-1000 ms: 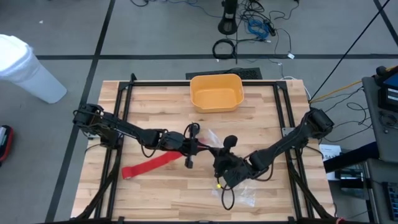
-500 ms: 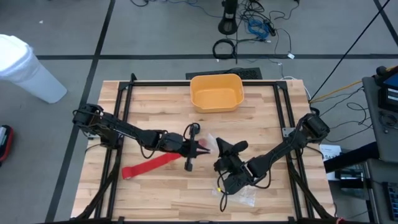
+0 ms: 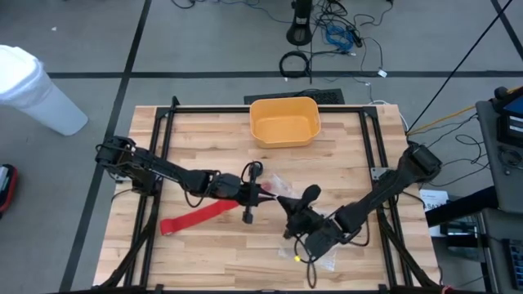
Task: Roll bandage
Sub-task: Open the transparent zip bag
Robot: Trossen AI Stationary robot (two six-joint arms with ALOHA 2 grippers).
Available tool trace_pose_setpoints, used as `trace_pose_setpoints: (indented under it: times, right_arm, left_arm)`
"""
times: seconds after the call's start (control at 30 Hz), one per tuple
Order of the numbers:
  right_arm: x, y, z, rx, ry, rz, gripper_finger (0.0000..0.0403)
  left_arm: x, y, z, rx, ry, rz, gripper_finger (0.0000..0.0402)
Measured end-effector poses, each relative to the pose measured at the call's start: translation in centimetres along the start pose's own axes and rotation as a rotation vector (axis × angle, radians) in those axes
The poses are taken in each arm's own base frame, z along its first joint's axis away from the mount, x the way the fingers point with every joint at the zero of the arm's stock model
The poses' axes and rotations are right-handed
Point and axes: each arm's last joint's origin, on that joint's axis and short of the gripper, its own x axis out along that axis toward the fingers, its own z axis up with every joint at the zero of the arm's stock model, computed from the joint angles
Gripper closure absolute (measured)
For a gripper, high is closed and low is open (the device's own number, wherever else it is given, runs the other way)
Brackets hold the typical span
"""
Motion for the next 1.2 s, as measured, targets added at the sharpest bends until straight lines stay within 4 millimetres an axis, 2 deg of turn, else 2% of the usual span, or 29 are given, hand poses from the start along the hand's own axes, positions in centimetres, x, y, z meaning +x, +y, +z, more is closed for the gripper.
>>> trace_pose_setpoints:
  times: [0.13, 0.23, 0.43, 0.6, 0.67, 0.77, 0.87, 1.0, 1.2]
  right_arm:
    - [-0.9, -2.0, 0.0, 0.109, 0.028, 0.203, 0.0373]
    - [-0.2, -2.4, -1.2, 0.133, 0.131, 0.295, 0.0332]
    - [2.9, -1.0, -3.2, 0.118, 0.245, 0.28, 0.0237]
    - [5.2, -1.1, -3.6, 0.18, 0.259, 0.232, 0.0205]
    - [5.6, -1.2, -3.7, 0.192, 0.269, 0.221, 0.0208]
    - [5.6, -1.2, -3.7, 0.193, 0.269, 0.224, 0.0236]
    - [5.5, -1.1, -3.7, 0.181, 0.267, 0.232, 0.0288]
    - [5.4, -0.9, -3.7, 0.133, 0.264, 0.287, 0.038]
    - [5.3, -0.9, -3.7, 0.093, 0.26, 0.32, 0.0401]
  left_arm:
    - [0.0, 0.0, 0.0, 0.023, 0.005, 0.0, 0.0389]
    - [0.0, 0.0, 0.1, 0.024, 0.01, -0.001, 0.0389]
    - [0.1, 0.0, 0.4, 0.023, -0.005, -0.011, 0.0389]
    - [0.1, 0.0, 0.3, 0.028, -0.001, -0.013, 0.0389]
    - [0.1, 0.0, 0.3, 0.029, 0.003, -0.014, 0.0389]
    - [0.1, 0.0, 0.3, 0.027, 0.003, -0.014, 0.0388]
    - [0.1, 0.0, 0.3, 0.027, 0.004, -0.014, 0.0381]
    - [0.1, 0.0, 0.3, 0.026, 0.003, -0.015, 0.0389]
    - [0.1, 0.0, 0.3, 0.026, 0.003, -0.016, 0.0391]
